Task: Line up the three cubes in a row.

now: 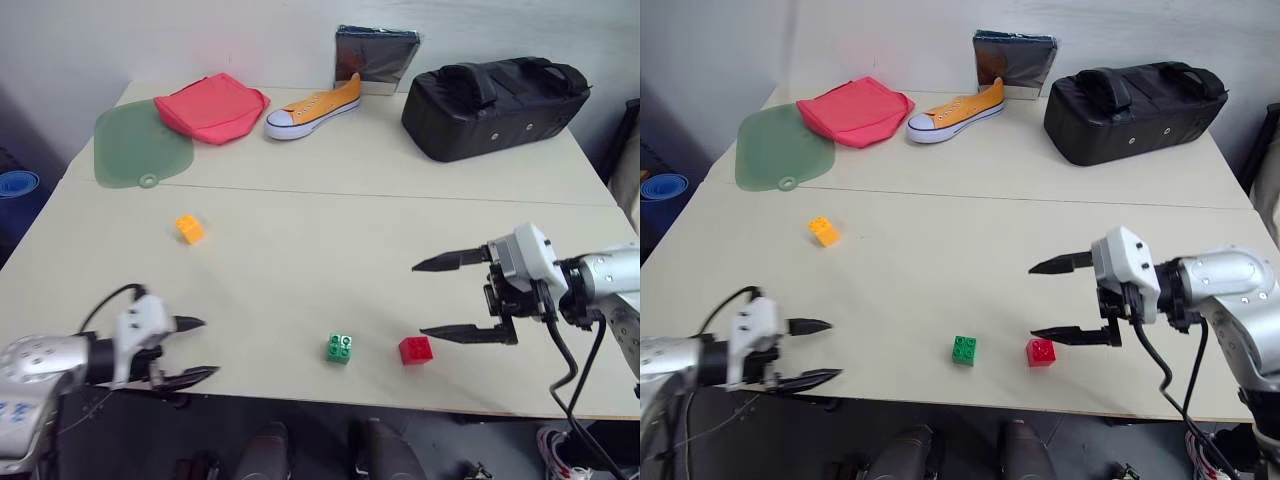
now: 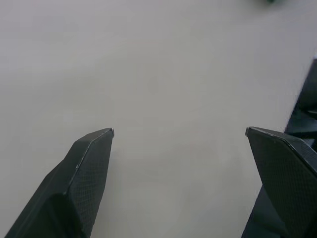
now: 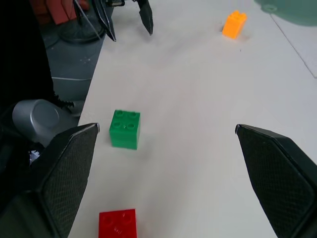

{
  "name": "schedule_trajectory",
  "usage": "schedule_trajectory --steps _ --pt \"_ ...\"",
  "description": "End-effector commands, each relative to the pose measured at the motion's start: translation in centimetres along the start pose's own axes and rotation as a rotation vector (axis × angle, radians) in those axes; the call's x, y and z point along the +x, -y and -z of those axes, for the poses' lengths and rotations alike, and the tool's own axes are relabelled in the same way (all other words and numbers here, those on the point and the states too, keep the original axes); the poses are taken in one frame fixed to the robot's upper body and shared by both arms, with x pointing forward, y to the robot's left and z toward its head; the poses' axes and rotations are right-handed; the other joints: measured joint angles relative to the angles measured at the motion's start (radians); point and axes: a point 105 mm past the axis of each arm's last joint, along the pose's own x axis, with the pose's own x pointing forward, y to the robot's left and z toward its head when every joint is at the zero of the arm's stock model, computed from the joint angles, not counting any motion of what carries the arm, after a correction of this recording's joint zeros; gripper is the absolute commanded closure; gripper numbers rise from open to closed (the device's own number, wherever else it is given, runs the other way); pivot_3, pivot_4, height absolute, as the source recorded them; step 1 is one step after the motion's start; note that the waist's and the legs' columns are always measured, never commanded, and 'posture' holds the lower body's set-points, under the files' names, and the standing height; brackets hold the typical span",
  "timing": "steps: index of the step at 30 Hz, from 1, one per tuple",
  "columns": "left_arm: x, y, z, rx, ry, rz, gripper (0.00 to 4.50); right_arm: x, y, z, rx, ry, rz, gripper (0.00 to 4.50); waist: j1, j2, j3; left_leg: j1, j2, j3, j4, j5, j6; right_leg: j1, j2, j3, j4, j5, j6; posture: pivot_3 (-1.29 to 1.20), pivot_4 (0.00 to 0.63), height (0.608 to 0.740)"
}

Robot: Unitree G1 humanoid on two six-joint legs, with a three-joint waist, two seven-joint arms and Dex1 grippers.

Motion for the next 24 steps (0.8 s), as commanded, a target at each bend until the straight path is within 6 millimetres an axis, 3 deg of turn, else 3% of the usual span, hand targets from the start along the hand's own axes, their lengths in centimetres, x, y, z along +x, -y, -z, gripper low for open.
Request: schedule_trajectory --steps 1,5,10,16,19,24 --pt "-2.1 -1.5 -0.8 -0.010 0.062 -0.108 0.01 0.1 0.3 -0.3 -0.014 0.019 -0.021 0.00 0.001 0.000 0.000 0.000 0.000 0.000 0.000 0.000 0.000 0.000 0.000 0.000 0.000 0.000 0.000 0.00 0.150 0.740" --pt "-2.8 -2.8 -0.8 -0.034 0.075 -0.145 0.01 0.4 0.8 -0.2 -0.024 0.019 -0.021 0.00 -0.003 0.000 0.000 0.000 0.000 0.000 0.000 -0.002 0.001 0.001 0.000 0.000 -0.002 0.000 0.000 0.00 0.150 0.740" --pt "-2.1 -7.2 -2.4 -0.048 0.095 -0.180 0.01 0.5 0.6 -0.4 -0.028 0.024 -0.022 0.00 -0.001 0.001 0.000 0.000 0.000 -0.002 -0.003 -0.001 -0.001 0.000 0.000 -0.002 -0.002 0.000 0.000 0.00 0.150 0.740" --pt "1.4 -12.1 -6.7 -0.029 0.117 -0.153 0.01 0.6 0.4 -0.6 -0.027 0.029 0.001 0.00 -0.005 0.000 0.000 -0.002 -0.002 -0.001 -0.003 0.000 -0.002 -0.001 -0.001 -0.002 -0.001 0.001 0.001 0.00 0.150 0.740" --pt "3.7 -13.3 -8.5 -0.022 0.123 -0.128 0.01 0.7 0.1 -0.7 -0.025 0.033 0.013 0.00 -0.004 0.000 0.000 -0.005 -0.001 0.003 -0.002 0.002 -0.006 -0.006 0.001 -0.003 0.003 0.001 0.002 0.00 0.150 0.740" --pt "6.0 -15.0 -8.7 0.002 0.040 -0.165 0.01 0.6 -0.3 -0.9 -0.014 0.035 0.041 0.00 -0.005 -0.001 0.000 -0.019 -0.001 0.010 0.007 0.002 -0.005 -0.021 0.000 -0.007 0.011 0.002 0.004 0.00 0.150 0.740"
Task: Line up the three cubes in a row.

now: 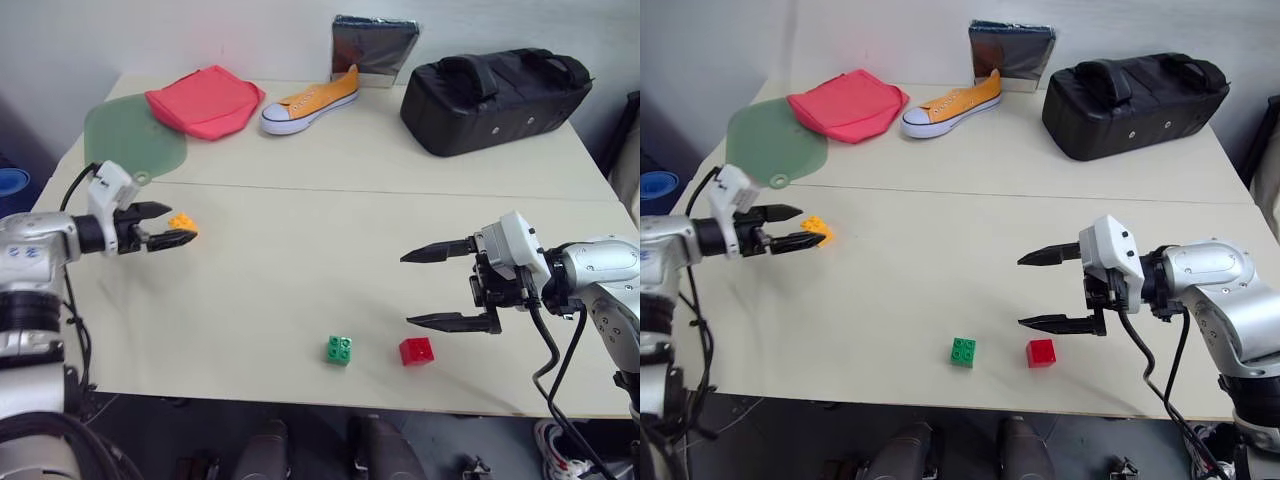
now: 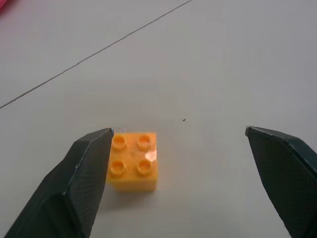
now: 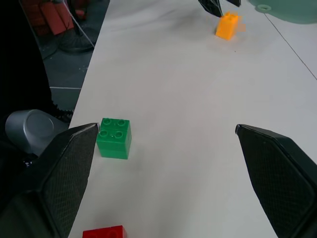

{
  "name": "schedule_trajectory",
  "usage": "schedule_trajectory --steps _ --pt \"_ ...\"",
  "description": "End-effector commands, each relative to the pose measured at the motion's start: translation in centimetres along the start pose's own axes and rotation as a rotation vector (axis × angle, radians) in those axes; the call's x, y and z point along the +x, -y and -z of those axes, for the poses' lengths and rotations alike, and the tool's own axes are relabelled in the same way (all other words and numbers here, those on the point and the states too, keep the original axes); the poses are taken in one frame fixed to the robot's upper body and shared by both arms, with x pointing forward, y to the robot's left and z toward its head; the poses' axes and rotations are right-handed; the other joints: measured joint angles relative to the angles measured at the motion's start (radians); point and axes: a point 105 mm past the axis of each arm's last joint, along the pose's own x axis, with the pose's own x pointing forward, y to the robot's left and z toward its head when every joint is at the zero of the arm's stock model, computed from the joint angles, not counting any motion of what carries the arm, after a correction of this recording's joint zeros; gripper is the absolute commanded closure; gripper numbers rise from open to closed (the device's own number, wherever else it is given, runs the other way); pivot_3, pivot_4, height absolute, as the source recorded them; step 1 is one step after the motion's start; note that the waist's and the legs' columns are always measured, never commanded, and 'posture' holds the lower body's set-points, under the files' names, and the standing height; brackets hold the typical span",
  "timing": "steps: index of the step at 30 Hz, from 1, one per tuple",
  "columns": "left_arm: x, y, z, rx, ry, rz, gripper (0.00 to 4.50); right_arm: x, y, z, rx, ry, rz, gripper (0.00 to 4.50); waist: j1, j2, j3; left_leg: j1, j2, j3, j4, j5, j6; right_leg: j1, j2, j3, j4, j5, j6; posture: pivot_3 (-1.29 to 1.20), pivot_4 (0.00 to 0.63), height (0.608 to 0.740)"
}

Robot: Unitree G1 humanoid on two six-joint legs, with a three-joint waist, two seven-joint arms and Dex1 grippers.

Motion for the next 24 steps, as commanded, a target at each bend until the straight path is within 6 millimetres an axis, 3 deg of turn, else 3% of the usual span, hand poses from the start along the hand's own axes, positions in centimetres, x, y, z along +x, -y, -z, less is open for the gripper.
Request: schedule_trajectory --steps 1,11,17,24 --pt "0.1 -1.3 0.2 -0.005 -0.029 -0.055 0.01 -0.5 -0.3 -1.1 -0.034 0.017 0.027 0.00 0.000 0.000 0.000 0.000 0.000 0.001 0.000 0.000 0.000 0.000 0.000 0.000 0.000 0.000 0.001 0.00 0.150 0.740" --pt "1.7 -1.8 0.5 0.005 -0.064 -0.075 0.01 -0.8 -0.4 -1.4 -0.019 0.020 0.076 0.00 0.004 -0.002 0.000 0.000 0.000 0.002 0.012 -0.002 0.005 0.002 -0.002 0.002 0.006 0.002 0.004 0.00 0.150 0.740" --pt "1.6 -1.8 -0.3 0.006 -0.018 -0.066 0.01 -0.8 -0.6 -1.2 -0.008 0.013 0.082 0.00 0.005 -0.002 0.001 -0.001 0.000 0.002 0.012 -0.002 0.005 0.001 -0.002 0.002 0.004 0.002 0.004 0.00 0.150 0.740" --pt "1.4 -2.1 0.6 -0.026 -0.057 -0.095 0.01 -0.7 -0.5 -1.2 -0.012 0.019 0.082 0.00 0.003 -0.002 0.001 -0.001 0.000 0.002 0.012 -0.002 0.005 0.001 -0.002 0.002 0.005 0.002 0.004 0.00 0.150 0.740"
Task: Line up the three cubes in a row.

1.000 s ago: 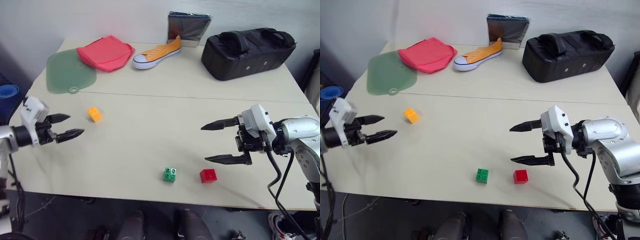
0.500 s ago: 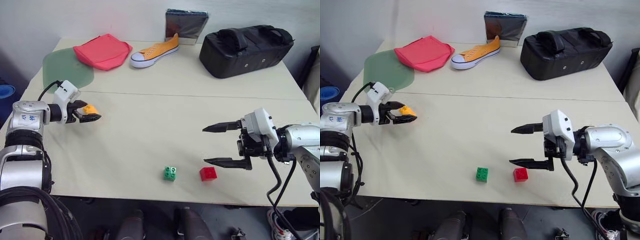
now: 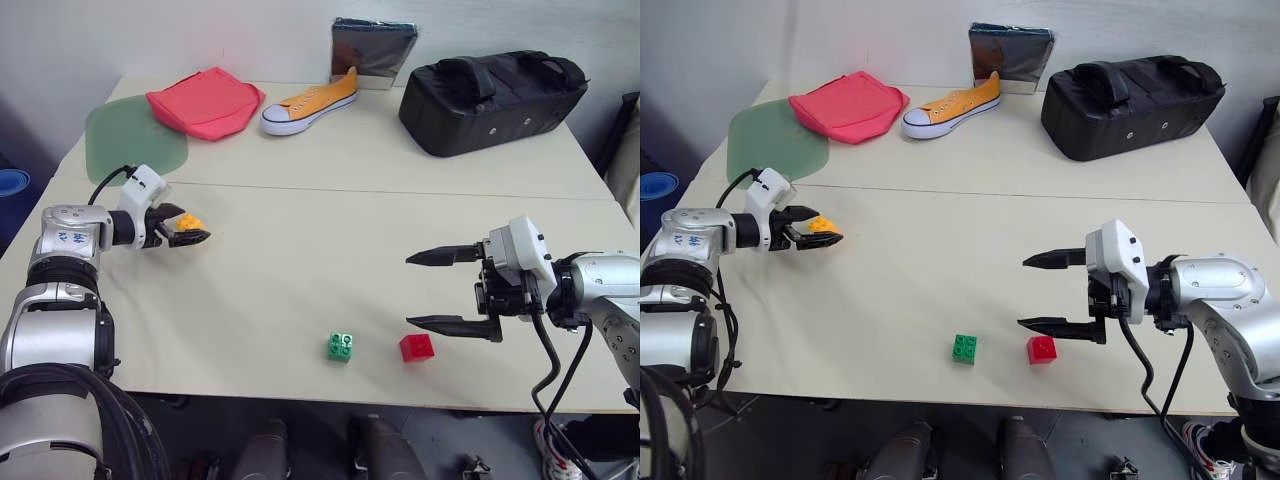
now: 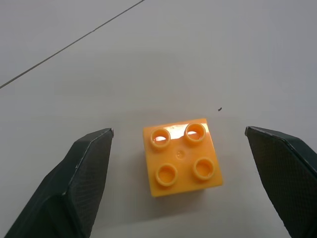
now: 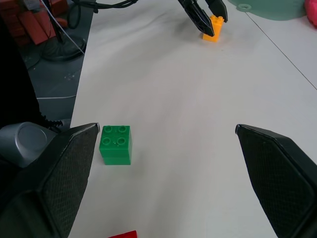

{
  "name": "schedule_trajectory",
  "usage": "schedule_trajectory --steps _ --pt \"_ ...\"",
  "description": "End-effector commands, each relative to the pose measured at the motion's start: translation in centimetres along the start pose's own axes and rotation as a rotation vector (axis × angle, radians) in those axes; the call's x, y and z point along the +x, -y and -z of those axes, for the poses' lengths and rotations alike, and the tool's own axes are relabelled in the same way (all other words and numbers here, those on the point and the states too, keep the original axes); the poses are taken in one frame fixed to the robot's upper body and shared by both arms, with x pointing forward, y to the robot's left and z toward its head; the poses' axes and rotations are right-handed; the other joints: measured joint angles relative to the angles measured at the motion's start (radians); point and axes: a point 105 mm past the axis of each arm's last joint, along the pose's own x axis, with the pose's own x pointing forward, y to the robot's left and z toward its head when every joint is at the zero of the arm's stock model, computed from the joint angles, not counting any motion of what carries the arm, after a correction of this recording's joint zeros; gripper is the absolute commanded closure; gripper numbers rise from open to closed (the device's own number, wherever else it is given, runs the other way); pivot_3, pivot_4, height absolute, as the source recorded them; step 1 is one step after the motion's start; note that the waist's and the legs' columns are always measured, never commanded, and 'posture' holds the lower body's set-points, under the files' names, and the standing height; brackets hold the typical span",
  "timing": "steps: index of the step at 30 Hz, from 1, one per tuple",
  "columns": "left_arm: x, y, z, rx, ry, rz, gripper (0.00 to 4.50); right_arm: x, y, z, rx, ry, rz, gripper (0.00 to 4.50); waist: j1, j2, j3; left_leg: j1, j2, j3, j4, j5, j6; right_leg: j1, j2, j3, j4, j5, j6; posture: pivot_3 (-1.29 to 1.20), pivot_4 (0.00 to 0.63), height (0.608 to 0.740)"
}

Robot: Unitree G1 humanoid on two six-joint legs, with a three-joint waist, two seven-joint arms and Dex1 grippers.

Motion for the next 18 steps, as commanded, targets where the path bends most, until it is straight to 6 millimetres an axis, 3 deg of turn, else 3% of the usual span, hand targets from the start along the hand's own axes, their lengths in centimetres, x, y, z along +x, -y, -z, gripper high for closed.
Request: schedule_trajectory --steps 1,5,11,18 --pt "-0.8 -0.8 -0.3 -0.009 -0.013 -0.037 0.19 -0.3 -0.1 -1.2 -0.061 0.010 0.004 0.00 0.001 0.000 0.000 0.000 0.000 0.000 0.000 0.000 0.000 0.000 0.000 0.000 0.000 0.000 0.000 0.00 0.150 0.740" --pt "-0.5 -0.6 0.6 -0.018 -0.050 -0.032 1.16 -0.4 -0.1 -1.4 -0.067 0.012 0.003 0.00 0.002 0.000 0.000 0.000 0.000 0.000 0.000 0.000 0.000 0.000 0.000 0.000 0.000 0.000 0.000 0.00 0.150 0.740" --pt "-0.1 -0.6 0.1 -0.023 -0.011 -0.050 3.02 -0.5 -0.4 -1.4 -0.064 0.010 -0.002 0.00 0.002 0.000 0.000 0.000 0.000 0.000 0.000 0.000 0.000 0.000 0.000 0.000 0.000 0.000 0.000 0.00 0.150 0.740" --pt "-0.2 0.4 -0.9 0.046 0.043 0.039 3.02 -0.5 -0.4 -1.2 -0.059 0.001 -0.009 0.00 0.001 0.000 0.000 0.000 0.000 0.000 0.000 0.000 0.000 0.000 0.000 0.000 0.000 0.000 0.000 0.00 0.150 0.740"
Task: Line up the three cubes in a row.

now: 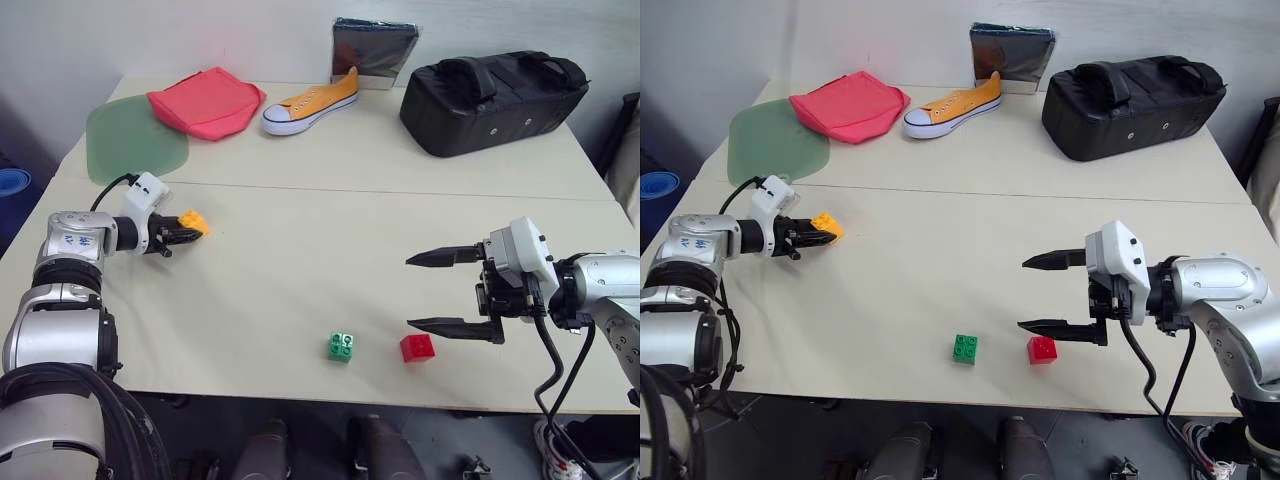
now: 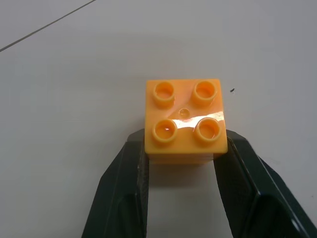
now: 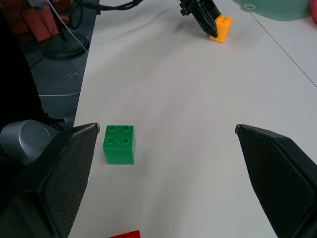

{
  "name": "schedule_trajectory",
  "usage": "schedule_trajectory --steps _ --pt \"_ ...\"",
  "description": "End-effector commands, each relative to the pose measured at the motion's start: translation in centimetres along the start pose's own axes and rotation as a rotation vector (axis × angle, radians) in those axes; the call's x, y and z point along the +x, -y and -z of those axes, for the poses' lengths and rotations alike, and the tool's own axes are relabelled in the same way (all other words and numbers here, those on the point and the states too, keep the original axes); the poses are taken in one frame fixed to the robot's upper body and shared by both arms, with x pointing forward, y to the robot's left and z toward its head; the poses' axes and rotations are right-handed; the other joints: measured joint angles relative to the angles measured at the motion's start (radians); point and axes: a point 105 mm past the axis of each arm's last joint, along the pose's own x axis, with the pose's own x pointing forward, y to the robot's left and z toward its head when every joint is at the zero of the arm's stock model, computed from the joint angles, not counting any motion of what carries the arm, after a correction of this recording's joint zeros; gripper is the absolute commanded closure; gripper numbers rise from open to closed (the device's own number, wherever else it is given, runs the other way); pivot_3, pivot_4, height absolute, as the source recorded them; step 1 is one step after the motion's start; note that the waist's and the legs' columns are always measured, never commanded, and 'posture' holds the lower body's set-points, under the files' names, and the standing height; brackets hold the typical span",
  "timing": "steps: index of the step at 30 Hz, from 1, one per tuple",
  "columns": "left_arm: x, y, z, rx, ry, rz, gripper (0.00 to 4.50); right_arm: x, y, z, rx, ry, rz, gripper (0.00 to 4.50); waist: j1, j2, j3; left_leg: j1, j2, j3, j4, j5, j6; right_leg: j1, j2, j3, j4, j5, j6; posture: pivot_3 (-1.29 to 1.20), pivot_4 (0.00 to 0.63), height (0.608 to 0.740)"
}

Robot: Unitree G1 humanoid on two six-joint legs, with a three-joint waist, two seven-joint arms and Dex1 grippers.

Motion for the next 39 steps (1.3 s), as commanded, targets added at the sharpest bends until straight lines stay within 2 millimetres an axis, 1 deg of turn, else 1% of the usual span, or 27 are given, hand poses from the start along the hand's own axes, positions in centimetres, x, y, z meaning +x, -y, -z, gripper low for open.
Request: schedule_trajectory --steps 1,3,4,5,6,8,9,11,12,14,16,18,21,26,30,34,39 --pt "-0.9 0.4 -2.2 0.081 0.099 0.059 3.02 -0.5 -0.2 -1.0 -0.053 0.003 0.000 0.00 0.001 0.000 0.000 0.000 0.000 0.000 0.000 0.000 0.000 0.000 0.000 0.000 0.000 0.000 0.000 0.00 0.150 0.740" --pt "-1.4 1.7 -3.7 0.142 0.160 0.167 3.02 -0.6 -0.4 -0.5 -0.063 -0.022 -0.020 0.00 0.001 0.000 0.000 0.000 0.000 0.000 0.000 0.000 0.000 0.000 0.000 0.000 0.000 0.000 0.000 0.00 0.150 0.740" --pt "-1.9 2.8 -4.1 0.206 0.178 0.243 3.02 -0.7 -0.7 -0.2 -0.069 -0.042 -0.037 0.00 0.001 0.000 0.000 0.000 0.000 0.000 0.000 0.000 0.000 0.000 0.000 0.000 0.000 0.000 0.000 0.00 0.150 0.740" --pt "-2.2 4.3 -4.0 0.292 0.161 0.325 3.02 -0.8 -1.1 0.3 -0.080 -0.067 -0.056 0.00 0.000 0.000 0.000 0.000 0.000 0.000 0.000 0.000 0.000 0.000 0.000 0.000 0.000 0.000 0.000 0.00 0.150 0.740" --pt "-2.6 6.0 -3.6 0.368 0.137 0.406 3.02 -0.8 -1.4 0.7 -0.092 -0.088 -0.074 0.00 0.000 0.000 0.000 0.000 0.000 0.000 0.000 0.000 0.000 0.000 0.000 0.001 -0.001 0.000 0.000 0.00 0.150 0.740" --pt "-3.1 8.9 -2.1 0.472 0.072 0.519 3.02 -0.9 -1.8 1.3 -0.102 -0.111 -0.094 0.00 -0.006 0.000 0.000 0.000 0.000 0.000 -0.001 -0.001 -0.001 0.001 0.000 0.002 -0.002 0.000 0.000 0.00 0.150 0.740" --pt "-3.4 10.2 -1.3 0.508 0.046 0.568 3.02 -1.0 -1.9 1.4 -0.101 -0.114 -0.100 0.00 -0.007 0.000 0.000 0.001 0.000 0.000 -0.001 -0.001 -0.001 0.001 0.000 0.004 -0.003 0.000 0.000 0.00 0.150 0.740" --pt "-4.3 13.6 0.7 0.564 0.003 0.684 3.02 -1.0 -2.1 1.6 -0.096 -0.115 -0.107 0.00 -0.010 0.000 0.000 0.001 0.001 0.000 -0.001 -0.001 -0.001 0.002 0.000 0.004 -0.003 0.000 0.000 0.00 0.150 0.740" --pt "-4.6 14.6 1.2 0.572 -0.006 0.715 3.02 -1.1 -2.2 1.7 -0.095 -0.116 -0.110 0.00 -0.013 0.001 0.000 0.002 0.001 0.000 -0.001 -0.001 -0.001 0.002 0.000 0.004 -0.006 0.000 0.000 0.00 0.150 0.740" --pt "-4.2 16.7 1.9 0.557 0.001 0.726 3.02 -1.1 -2.3 1.8 -0.086 -0.116 -0.117 0.00 -0.011 0.001 0.000 0.004 0.002 -0.001 -0.001 -0.001 -0.001 0.004 -0.001 0.004 -0.007 0.000 0.000 0.00 0.150 0.740" --pt "-4.1 18.4 2.1 0.560 0.013 0.742 3.02 -1.1 -2.5 1.9 -0.084 -0.122 -0.128 0.00 -0.002 0.001 0.000 0.005 0.002 -0.002 -0.001 -0.001 0.000 0.005 -0.001 0.004 -0.007 0.000 0.000 0.00 0.150 0.740" --pt "-4.0 19.5 2.1 0.566 0.019 0.762 3.02 -1.1 -2.6 1.9 -0.080 -0.125 -0.137 0.00 0.003 0.001 0.000 0.005 0.001 -0.002 -0.001 -0.003 0.003 0.005 -0.001 0.004 -0.007 0.000 -0.001 0.00 0.150 0.740" --pt "-3.1 20.8 1.8 0.564 0.030 0.777 3.02 -1.2 -2.9 2.2 -0.076 -0.135 -0.155 0.00 0.003 0.001 0.000 0.004 0.001 -0.003 -0.001 -0.003 0.003 0.005 -0.001 0.004 -0.008 0.000 -0.001 0.00 0.150 0.740" --pt "-1.9 21.4 1.3 0.574 0.046 0.766 3.02 -1.3 -3.2 2.4 -0.076 -0.145 -0.163 0.00 0.001 0.001 0.000 0.004 0.001 -0.002 -0.001 -0.003 0.002 0.005 -0.001 0.004 -0.008 0.000 0.000 0.00 0.150 0.740" --pt "-1.3 21.0 1.0 0.604 0.047 0.740 3.02 -1.4 -3.4 2.6 -0.068 -0.153 -0.164 0.00 0.000 0.001 0.000 0.004 0.001 -0.002 -0.001 -0.003 0.002 0.005 0.000 0.003 -0.008 0.000 0.000 0.00 0.150 0.740" --pt "-1.3 20.8 1.1 0.598 0.041 0.737 3.02 -1.4 -3.5 2.7 -0.066 -0.155 -0.158 0.00 0.000 0.001 0.000 0.004 0.001 -0.002 -0.001 -0.002 0.002 0.005 0.000 0.003 -0.008 0.000 0.000 0.00 0.150 0.740" --pt "-1.7 19.4 1.2 0.614 0.032 0.715 3.02 -1.4 -3.5 2.7 -0.064 -0.150 -0.142 0.00 0.001 0.001 0.000 0.004 0.001 -0.002 -0.001 -0.002 0.002 0.005 0.000 0.003 -0.008 0.000 0.000 0.00 0.150 0.740"
